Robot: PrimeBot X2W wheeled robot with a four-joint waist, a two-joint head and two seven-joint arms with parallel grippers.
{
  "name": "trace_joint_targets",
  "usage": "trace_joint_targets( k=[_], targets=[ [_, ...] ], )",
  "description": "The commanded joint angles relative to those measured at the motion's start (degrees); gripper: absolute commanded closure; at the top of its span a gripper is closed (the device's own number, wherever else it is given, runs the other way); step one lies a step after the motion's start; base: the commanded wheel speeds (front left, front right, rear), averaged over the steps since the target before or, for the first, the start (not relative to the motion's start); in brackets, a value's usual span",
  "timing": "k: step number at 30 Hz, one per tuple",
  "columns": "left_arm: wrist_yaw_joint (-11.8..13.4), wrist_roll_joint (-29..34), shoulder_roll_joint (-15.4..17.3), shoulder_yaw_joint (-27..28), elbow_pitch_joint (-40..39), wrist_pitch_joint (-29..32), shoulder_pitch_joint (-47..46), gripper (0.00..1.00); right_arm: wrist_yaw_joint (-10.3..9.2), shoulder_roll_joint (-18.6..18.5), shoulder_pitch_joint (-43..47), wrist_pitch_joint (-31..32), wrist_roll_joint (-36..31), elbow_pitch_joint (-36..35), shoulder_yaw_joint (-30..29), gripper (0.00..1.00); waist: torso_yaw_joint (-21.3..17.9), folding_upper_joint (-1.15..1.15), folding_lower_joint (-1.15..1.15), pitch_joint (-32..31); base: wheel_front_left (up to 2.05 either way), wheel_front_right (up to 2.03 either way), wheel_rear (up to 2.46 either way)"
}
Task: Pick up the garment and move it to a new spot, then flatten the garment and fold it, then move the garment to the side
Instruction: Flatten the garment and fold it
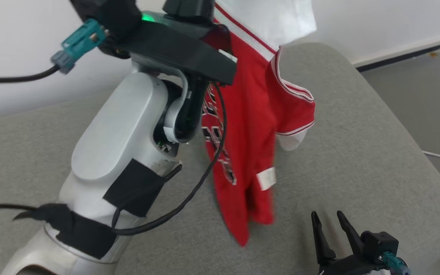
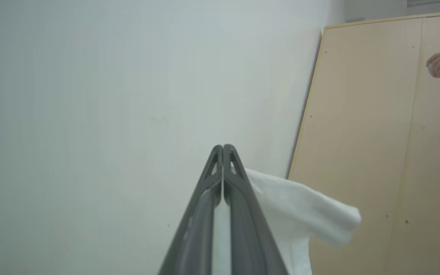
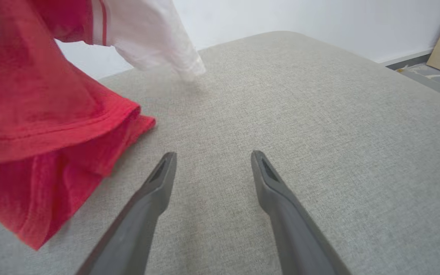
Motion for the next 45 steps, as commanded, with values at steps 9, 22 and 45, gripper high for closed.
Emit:
trace_joint_targets(
  k=[9,22,45],
  targets=[
    [7.16,-5.28,10.48,8.27,1.58,-0.74,24.76,1.0,0.07,-0.05,1.01,-0.09,-1.46,-0.54,-0.9,0.0,10.95,0.0,0.0,-1.46,0.0,0.0,0.0],
    [5.73,-14.66,10.74,16.81,5.6,-1.62,45.81,1.0,0.07,-0.04,0.61,2.56,-4.34,-3.91,-2.0,0.0,17.5,0.0,0.0,-1.38,0.0,0.0,0.0],
    [6.13,-13.56,9.33,13.48,1.67,0.6,47.65,1.0,0.07,-0.02,-5.1,24.64,-2.2,-5.19,-2.15,1.0,19.65,0.0,0.0,-0.5,0.0,0.0,0.0]
  ],
)
